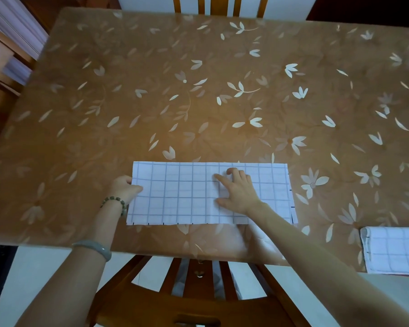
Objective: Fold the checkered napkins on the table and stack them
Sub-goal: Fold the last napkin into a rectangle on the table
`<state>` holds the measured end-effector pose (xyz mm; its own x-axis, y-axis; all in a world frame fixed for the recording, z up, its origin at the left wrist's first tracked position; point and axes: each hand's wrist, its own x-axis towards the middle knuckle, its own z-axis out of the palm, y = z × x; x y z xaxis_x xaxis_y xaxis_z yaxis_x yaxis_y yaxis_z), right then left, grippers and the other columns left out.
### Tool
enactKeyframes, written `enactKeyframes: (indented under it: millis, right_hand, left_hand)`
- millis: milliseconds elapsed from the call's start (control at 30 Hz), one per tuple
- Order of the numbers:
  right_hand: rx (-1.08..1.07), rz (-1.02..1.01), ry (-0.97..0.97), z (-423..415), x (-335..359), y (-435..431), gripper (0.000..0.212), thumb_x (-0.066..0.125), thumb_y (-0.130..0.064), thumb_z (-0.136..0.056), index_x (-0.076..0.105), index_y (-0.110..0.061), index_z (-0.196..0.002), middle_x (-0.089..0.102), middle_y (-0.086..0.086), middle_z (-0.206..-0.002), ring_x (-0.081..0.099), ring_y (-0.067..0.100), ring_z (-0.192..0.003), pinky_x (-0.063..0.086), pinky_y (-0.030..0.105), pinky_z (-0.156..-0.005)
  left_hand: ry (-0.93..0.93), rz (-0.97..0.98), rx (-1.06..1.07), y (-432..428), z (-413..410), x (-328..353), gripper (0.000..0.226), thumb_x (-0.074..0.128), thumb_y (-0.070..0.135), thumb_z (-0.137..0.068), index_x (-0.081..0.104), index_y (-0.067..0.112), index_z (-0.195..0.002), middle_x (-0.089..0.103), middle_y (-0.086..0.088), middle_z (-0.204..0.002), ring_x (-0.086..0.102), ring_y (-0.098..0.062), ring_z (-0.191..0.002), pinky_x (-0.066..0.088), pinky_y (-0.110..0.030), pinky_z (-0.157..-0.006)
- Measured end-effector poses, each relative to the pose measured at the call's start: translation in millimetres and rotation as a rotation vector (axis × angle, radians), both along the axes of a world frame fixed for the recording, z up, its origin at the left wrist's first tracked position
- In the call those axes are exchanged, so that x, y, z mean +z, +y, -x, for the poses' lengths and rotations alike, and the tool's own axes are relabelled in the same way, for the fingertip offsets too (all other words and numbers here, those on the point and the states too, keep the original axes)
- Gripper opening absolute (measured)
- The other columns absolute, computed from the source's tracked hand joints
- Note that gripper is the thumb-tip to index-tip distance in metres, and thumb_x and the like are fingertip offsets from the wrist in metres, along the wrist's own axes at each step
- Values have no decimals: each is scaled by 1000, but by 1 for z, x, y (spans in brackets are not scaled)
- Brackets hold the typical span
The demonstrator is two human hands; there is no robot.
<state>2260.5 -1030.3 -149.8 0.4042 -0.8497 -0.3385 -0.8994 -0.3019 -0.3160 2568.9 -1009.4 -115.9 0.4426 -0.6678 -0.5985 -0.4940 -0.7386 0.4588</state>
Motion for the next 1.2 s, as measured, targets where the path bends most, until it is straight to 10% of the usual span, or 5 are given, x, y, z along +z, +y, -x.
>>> enactKeyframes:
  millis: [433, 800, 933, 1067, 1200]
  right_hand:
    - [27, -180, 228, -12, 4, -7, 104, 67, -68, -61, 10, -47, -144, 28, 5, -129, 34, 26, -115, 36, 42, -96]
    - [26, -202, 257, -17, 3, -6, 118, 73, -67, -57, 0, -43, -147, 22, 8, -137, 27, 30, -124, 33, 49, -99]
    - [-263, -367, -243, 11, 8, -5, 107, 82, -53, -62, 21, -36, -148, 29, 2, -131, 36, 20, -116, 32, 36, -105]
    - [-757, -329, -761, 57, 29, 0, 33, 71, -21, -84, 64, -19, -116, 60, 2, -114, 57, 14, -96, 46, 19, -82]
    - [-1003, -335, -1102, 96, 67, -4, 13, 65, -23, -87, 71, -13, -93, 68, 7, -89, 63, 20, -87, 50, 34, -85]
  left_hand:
    - [183, 291, -70, -3, 16, 77, 19, 64, 3, -81, 63, 20, -89, 67, 4, -92, 63, -17, -92, 50, -31, -71]
    - [216, 429, -351, -9, 106, 129, 7, 57, 3, -78, 63, 7, -80, 46, 1, -60, 43, -13, -56, 34, -27, -57]
    - [220, 456, -399, -16, 144, 132, 17, 57, 4, -76, 43, 2, -67, 31, -2, -61, 27, -11, -53, 25, -23, -51]
    - [263, 458, -435, -21, 181, 133, 32, 57, 1, -78, 35, 12, -59, 29, 1, -57, 26, -9, -45, 25, -14, -41]
    - [163, 454, -509, -23, 220, 114, 17, 55, 8, -76, 44, 7, -64, 31, 4, -54, 29, -12, -48, 27, -27, -50]
